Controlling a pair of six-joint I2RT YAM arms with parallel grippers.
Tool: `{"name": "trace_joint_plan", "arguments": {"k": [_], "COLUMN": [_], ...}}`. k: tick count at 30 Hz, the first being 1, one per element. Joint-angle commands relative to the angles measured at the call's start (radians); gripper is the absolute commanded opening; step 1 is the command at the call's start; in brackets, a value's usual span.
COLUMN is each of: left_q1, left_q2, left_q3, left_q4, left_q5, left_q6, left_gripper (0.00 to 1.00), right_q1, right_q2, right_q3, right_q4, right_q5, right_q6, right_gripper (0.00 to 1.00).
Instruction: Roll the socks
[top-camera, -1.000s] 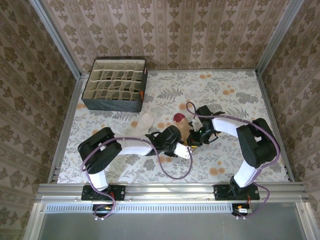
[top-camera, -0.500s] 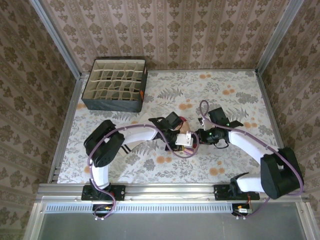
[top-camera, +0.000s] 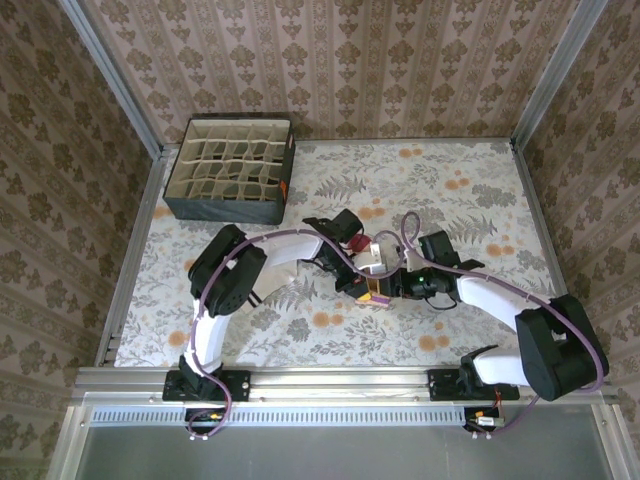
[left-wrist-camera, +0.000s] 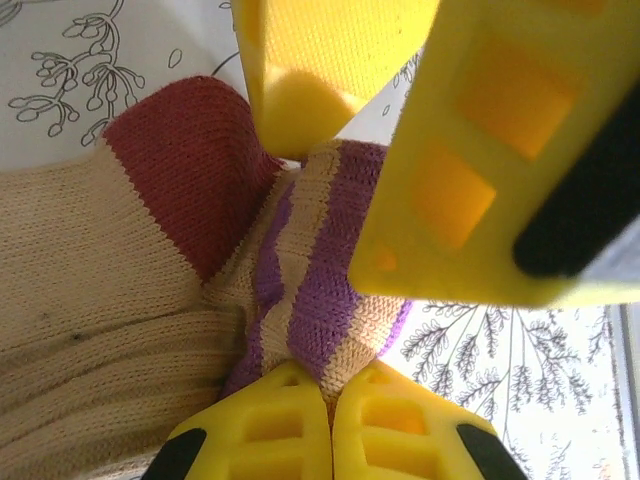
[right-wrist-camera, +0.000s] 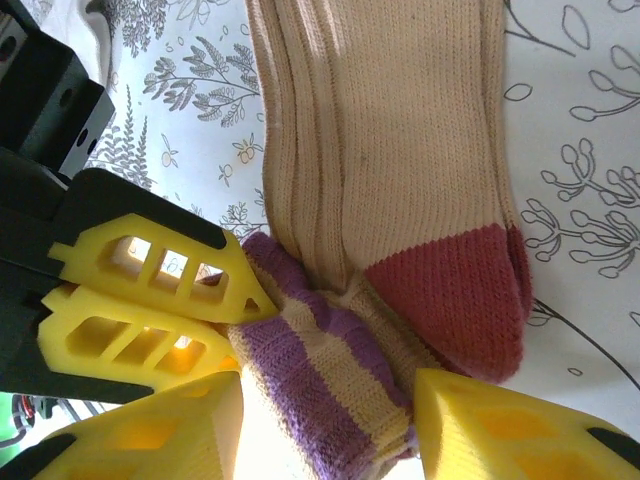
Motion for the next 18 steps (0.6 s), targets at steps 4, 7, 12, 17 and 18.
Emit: {"name": "trace_joint_plan", "arguments": {"k": [4, 7, 12, 17, 18], "left_q1": [0.021, 0.036, 0.073, 0.072, 0.071], "left_q2": [0.068, 0.076, 0.096, 0.059, 0.044], "left_q3": [0.007, 0.0, -0.005, -0.024, -0.038], "left_q4": [-0.063, -0.044, -0.028, 0.002, 0.023], "left_q5": [0.067, 0.089, 0.127, 0.108, 0.098], "left_q6": [-0.091, -0.12, -0.15, -0.125, -0.122], "left_gripper": [0.0, 0.0, 0.0, 0.05, 0.07], "right_q1": [0.003, 0.01, 0.018, 0.021, 0.022], "right_q2": [0.048, 0.068, 0.114, 0.136, 0.142], "right_q3": [0.007, 0.012, 0.02, 0.069, 0.079], "right_q4": [0.029, 0.018, 0.016, -0.072, -0.093], "right_q5": [-0.039, -0.036, -0.044, 0.029, 0.053], "right_q6": [0.009, 0.012, 0.026, 0.031, 0.032], "right_gripper": [0.5, 0.5, 0.36, 0.11, 0.08]}}
